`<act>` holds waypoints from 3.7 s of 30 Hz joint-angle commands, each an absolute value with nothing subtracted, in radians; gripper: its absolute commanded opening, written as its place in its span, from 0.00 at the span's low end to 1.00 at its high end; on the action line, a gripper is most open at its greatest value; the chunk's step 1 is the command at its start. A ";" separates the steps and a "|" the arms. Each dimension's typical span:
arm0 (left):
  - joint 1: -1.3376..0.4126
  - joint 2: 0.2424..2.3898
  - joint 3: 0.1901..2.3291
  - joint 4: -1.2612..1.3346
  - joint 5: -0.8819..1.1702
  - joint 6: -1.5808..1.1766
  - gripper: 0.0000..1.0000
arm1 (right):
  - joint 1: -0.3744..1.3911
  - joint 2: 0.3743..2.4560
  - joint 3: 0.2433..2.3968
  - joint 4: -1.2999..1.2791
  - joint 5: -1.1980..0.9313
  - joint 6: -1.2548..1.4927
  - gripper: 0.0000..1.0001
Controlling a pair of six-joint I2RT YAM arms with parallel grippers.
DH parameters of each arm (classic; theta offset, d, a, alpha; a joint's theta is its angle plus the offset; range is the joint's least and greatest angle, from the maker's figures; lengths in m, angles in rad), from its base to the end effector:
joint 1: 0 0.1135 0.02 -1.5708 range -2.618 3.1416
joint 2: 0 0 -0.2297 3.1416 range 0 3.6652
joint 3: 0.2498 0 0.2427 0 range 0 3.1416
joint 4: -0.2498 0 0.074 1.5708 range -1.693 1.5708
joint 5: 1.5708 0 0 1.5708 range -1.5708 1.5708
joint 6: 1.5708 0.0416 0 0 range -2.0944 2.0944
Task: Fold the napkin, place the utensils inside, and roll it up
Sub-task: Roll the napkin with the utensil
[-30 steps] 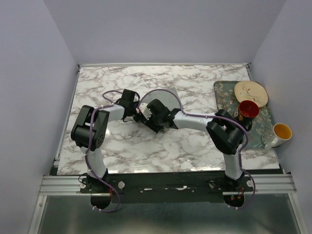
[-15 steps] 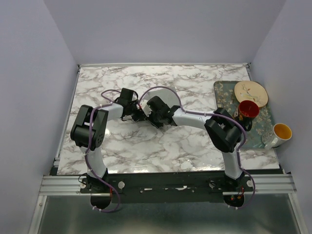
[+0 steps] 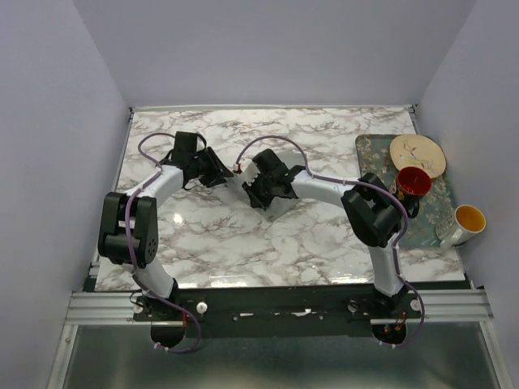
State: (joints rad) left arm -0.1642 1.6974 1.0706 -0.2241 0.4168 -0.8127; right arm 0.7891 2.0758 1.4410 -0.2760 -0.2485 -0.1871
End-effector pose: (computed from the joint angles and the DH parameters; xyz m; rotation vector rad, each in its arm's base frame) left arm 0.3411 -0.0736 0.1678 -0.6179 2.4733 -0.9234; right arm 0.2930 0.3097 0.1331 -1.2804 2.1811 0.5580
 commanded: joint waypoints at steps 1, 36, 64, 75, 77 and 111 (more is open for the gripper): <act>-0.170 1.589 1.017 -0.276 0.361 -0.791 0.51 | 0.741 2.123 1.413 -0.391 -0.520 -0.092 0.01; -0.414 1.782 0.980 -0.390 0.008 -1.120 0.31 | 0.634 2.172 1.356 -0.189 -0.933 0.037 0.01; -0.457 1.772 0.916 -0.390 -0.135 -1.143 0.00 | 0.666 1.789 1.212 -0.328 -0.523 0.175 0.50; -0.457 1.776 0.931 -0.400 -0.126 -1.140 0.00 | 0.669 1.861 1.072 -0.203 -0.548 0.204 0.02; -0.457 1.776 0.936 -0.400 -0.124 -1.135 0.00 | 0.667 1.885 1.049 -0.174 -0.539 0.201 0.02; -0.459 1.770 0.976 -0.522 -0.060 -1.232 0.00 | 0.939 1.861 1.241 -0.236 0.028 0.132 0.55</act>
State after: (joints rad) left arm -0.4641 1.7294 0.9993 -0.3870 -0.0078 -1.2213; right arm 0.9356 1.8027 1.2091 -0.2836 -0.0631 0.1555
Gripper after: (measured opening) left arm 0.171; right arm 0.572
